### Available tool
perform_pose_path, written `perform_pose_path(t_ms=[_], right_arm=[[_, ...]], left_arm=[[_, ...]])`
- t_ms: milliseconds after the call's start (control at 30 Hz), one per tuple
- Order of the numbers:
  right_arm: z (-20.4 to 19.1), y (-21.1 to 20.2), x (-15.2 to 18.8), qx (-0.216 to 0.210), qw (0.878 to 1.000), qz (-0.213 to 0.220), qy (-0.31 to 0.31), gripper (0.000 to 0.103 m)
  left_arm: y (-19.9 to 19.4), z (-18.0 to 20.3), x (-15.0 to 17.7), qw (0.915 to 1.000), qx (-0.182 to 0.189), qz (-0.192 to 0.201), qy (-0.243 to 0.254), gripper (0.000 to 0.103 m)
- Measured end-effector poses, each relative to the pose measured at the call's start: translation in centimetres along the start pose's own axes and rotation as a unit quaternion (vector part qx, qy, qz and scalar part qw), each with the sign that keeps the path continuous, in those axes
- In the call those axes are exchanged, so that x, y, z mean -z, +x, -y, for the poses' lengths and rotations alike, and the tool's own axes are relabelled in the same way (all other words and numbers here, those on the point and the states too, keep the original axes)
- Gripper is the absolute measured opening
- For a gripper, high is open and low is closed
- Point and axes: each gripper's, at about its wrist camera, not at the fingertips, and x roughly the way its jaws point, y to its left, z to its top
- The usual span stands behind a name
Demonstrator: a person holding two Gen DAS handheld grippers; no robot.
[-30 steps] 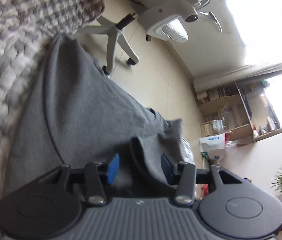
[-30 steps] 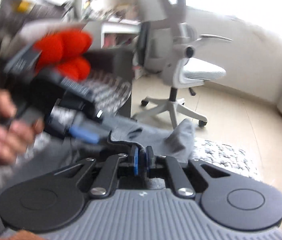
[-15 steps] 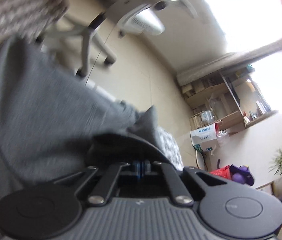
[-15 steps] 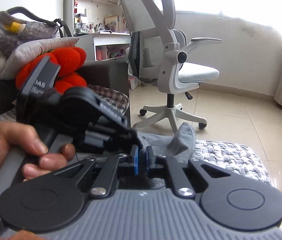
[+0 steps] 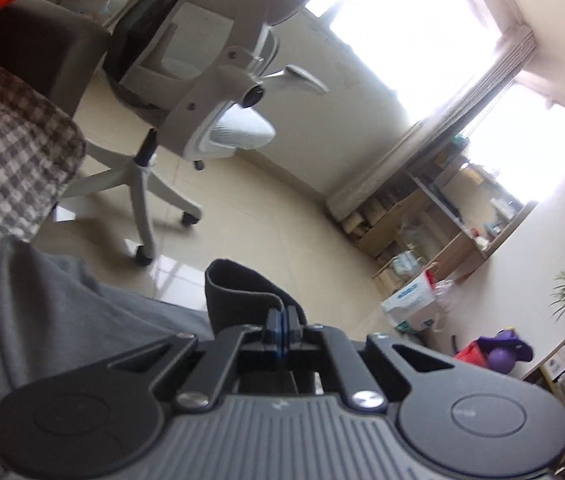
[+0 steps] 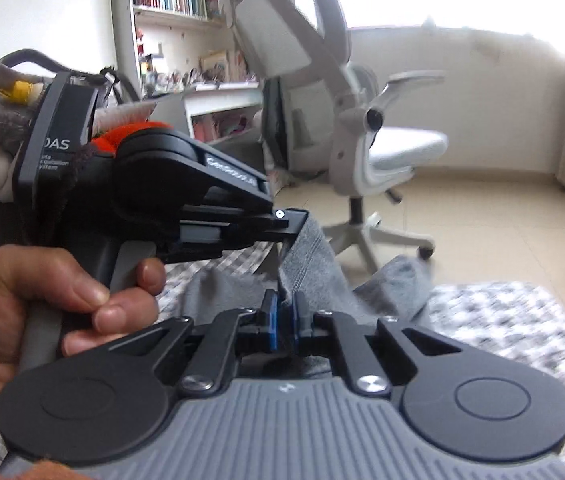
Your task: Fold clothes
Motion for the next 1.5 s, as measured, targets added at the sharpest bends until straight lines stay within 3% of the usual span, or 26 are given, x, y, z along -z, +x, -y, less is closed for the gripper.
perform_pose_path(t_ms=[33,167,233,400,567,633,767,900,1000,1033,1100,1167,1300,1433,1500], right_arm=[[-0.2,0.5,0.2,-0.007,1.0,-0.015,0.001,0.018],[-0.8,0.6,0.6,-0.03,0.997,-0.069,-0.031,0.026],[-0.5,-1.1,0.2,-0.027,0.995,-0.078,-0.049,0.039],[0.3,-7.3,1.0,-0.001,0.989,-0.12,-0.088,0.04],[-1.4,-15.1,7.3,0.05,0.982,-0.136,-0.122,0.04],[-1.9,-18.4,9.9,0.075,0.982,-0.137,-0.105,0.04],[-3.1,-24.1,13.0,0.1,0.982,-0.135,-0.08,0.04],[-4.9,-25.4,15.4,0.106,0.976,-0.155,-0.109,0.04],[-4.9,-24.4,16.4,0.16,0.965,-0.17,-0.122,0.037],[-4.8,-24.2,16.5,0.162,0.965,-0.171,-0.114,0.029],[-4.8,-24.1,16.7,0.156,0.966,-0.176,-0.106,0.012],[-5.4,-24.0,17.1,0.163,0.962,-0.181,-0.126,0.002],[-6.5,-25.0,16.6,0.179,0.962,-0.159,-0.133,0.001],[-8.5,-26.5,14.6,0.148,0.972,-0.13,-0.127,0.001],[-8.9,-25.9,14.8,0.154,0.967,-0.138,-0.146,0.002]], left_arm=[[0.3,-0.6,0.1,0.9999,-0.01,-0.005,0.002,0.0],[1.3,-3.4,0.9,0.9987,-0.045,-0.022,0.0,0.001],[1.8,-4.8,1.3,0.9978,-0.058,-0.033,-0.006,0.001],[2.5,-5.6,2.0,0.9968,-0.055,-0.052,-0.028,0.001],[2.5,-5.5,2.4,0.9956,-0.047,-0.068,-0.045,0.001],[2.2,-5.7,2.3,0.9948,-0.045,-0.072,-0.056,0.002],[1.2,-5.7,2.2,0.994,-0.047,-0.074,-0.065,0.031],[0.9,-5.0,2.7,0.9937,-0.053,-0.084,-0.051,0.034],[1.3,-4.0,3.1,0.9935,-0.069,-0.086,-0.029,0.032],[1.4,-3.7,3.2,0.9933,-0.074,-0.087,-0.018,0.031],[1.6,-3.1,3.3,0.9925,-0.081,-0.092,-0.003,0.014],[1.6,-2.7,3.3,0.9915,-0.086,-0.098,0.008,0.006],[1.5,-2.4,3.2,0.9906,-0.093,-0.099,0.013,0.003],[0.9,-2.8,2.7,0.9914,-0.089,-0.096,0.002,0.002],[1.0,-3.0,2.7,0.9911,-0.091,-0.098,-0.002,0.002]])
